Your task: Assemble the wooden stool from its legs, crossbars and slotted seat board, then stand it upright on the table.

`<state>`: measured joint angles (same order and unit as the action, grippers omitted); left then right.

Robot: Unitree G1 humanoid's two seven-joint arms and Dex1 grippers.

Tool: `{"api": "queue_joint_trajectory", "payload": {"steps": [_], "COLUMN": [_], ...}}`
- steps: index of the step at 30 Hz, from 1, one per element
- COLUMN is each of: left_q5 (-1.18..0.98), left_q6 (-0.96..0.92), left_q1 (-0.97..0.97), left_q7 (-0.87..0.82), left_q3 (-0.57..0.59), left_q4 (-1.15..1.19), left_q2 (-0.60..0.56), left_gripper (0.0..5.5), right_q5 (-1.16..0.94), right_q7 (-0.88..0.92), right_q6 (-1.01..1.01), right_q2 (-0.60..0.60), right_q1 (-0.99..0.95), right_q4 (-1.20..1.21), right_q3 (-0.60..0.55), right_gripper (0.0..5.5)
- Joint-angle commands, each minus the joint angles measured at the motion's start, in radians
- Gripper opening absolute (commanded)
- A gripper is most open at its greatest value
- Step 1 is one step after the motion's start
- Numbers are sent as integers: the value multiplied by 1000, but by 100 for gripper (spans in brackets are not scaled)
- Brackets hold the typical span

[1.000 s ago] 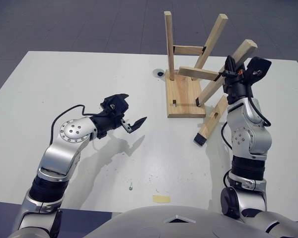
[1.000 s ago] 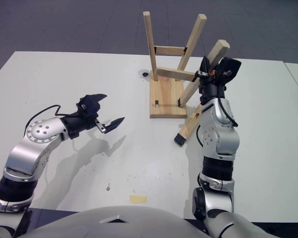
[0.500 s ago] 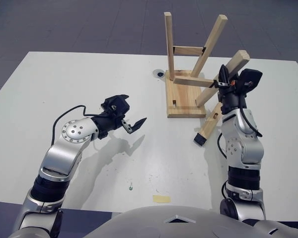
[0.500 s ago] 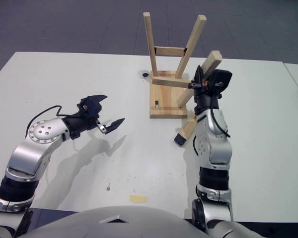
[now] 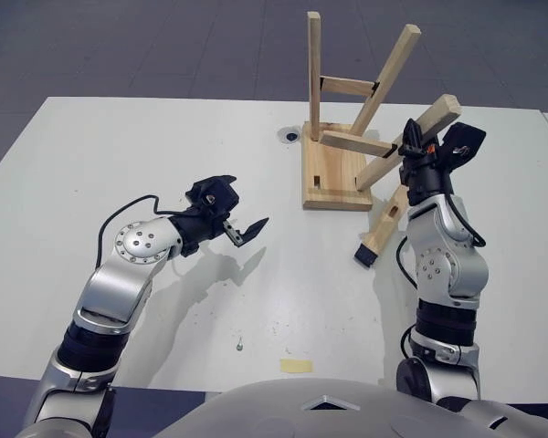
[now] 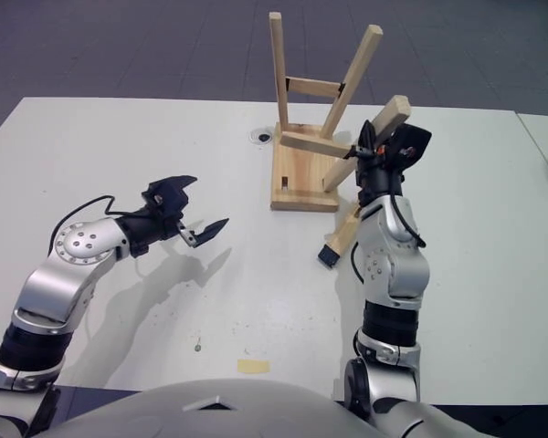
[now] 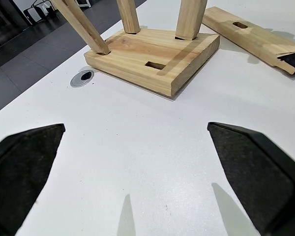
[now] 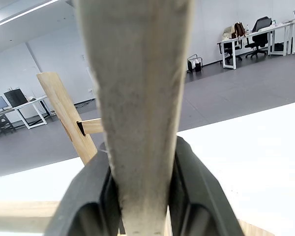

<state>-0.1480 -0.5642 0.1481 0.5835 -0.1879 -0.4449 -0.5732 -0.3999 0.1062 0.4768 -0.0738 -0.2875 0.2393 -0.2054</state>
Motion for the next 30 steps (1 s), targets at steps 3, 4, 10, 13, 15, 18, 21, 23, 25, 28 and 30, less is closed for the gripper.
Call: {"api": "queue_joint_trajectory", "payload": {"steps": [3, 4, 10, 13, 15, 18, 21, 23, 25, 28, 30], "left_q5": [26, 29, 41, 43, 47, 54, 59, 61, 63, 64, 64], "left_q6": [12, 13, 14, 16, 16, 14, 13, 12, 11, 12, 12], "left_q1": [-1, -1, -8, -5, -8, -16, -19, -22, -23, -20, -19], "left_q7": [8, 9, 13, 18, 15, 9, 10, 11, 13, 16, 16], "left_q3": [-10, -13, -15, -19, -21, -26, -28, -30, -33, -33, -35], "left_q4": [11, 12, 15, 19, 19, 14, 13, 9, 8, 11, 12], "left_q2": [-9, -9, -10, -10, -7, -4, 0, 0, -1, -2, -2], "left_gripper": [540, 540, 540, 540, 540, 540, 540, 540, 540, 540, 540], "right_q5": [-12, -8, -60, -72, -70, -64, -41, -48, -67, -95, -119], "right_q7": [12, 3, 38, 56, 49, 35, 9, 0, 0, -7, -8], "right_q6": [116, 115, 233, 314, 370, 425, 435, 427, 431, 420, 415], "right_q2": [25, 18, 14, 6, -8, -23, -49, -46, -32, -24, -24], "right_q1": [51, 44, -67, -104, -119, -118, -110, -119, -138, -180, -219], "right_q4": [-57, -50, -53, -63, -77, -77, -60, -45, -28, -3, 18], "right_q3": [4, 12, -41, -60, -52, -29, 10, 6, -17, -43, -68], "right_gripper": [101, 101, 101, 101, 101, 101, 101, 149, 176, 221, 254]}}
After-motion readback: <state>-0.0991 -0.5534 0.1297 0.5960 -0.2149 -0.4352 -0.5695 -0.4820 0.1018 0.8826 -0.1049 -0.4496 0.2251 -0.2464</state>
